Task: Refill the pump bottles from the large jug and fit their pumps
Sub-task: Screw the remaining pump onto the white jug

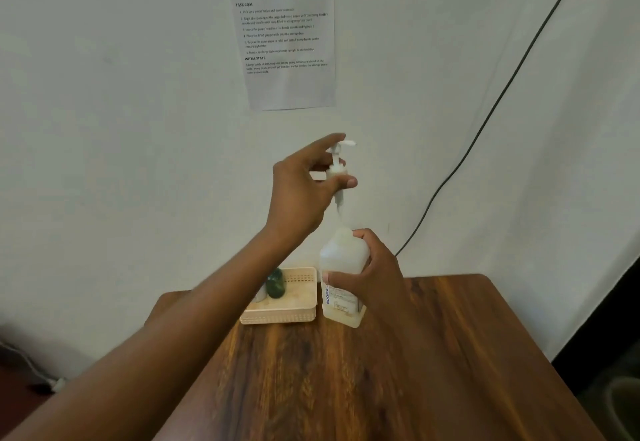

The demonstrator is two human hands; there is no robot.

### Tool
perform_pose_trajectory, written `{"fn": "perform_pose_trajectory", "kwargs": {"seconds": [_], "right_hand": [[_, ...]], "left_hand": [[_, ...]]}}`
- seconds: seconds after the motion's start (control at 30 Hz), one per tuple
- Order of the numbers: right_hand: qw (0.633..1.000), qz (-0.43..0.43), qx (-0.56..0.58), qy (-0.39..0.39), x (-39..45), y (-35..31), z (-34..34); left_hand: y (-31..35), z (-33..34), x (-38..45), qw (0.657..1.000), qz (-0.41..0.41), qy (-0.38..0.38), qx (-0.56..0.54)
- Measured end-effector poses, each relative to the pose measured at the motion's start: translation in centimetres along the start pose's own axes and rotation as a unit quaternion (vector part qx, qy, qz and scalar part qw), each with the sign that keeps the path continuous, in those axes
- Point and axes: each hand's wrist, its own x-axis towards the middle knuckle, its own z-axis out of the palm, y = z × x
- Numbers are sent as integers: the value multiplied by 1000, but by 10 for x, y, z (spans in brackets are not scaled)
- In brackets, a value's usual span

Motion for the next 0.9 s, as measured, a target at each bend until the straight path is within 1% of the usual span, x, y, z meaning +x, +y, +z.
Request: {"fn": "perform_pose_trajectory", "kwargs": {"seconds": [0.2,0.37,0.5,0.73,0.9], "right_hand": [[1000,1,-7,24,13,-8,-5],[998,-12,23,62,21,-12,-7],[997,-19,19,74,23,-15,-6],[995,-31,33,88,26,-21,-4],[995,-29,34,87,26,-25,-5]], "left_hand": [[-12,13,-24,999,-25,-19,-24],[-18,18,-35,999,-27,-20,-18],[-22,19,-38,999,-20,-5,-26],[-22,21,-43,999,-37,19,-31],[-21,17,-40,998,-41,3,-43]]}}
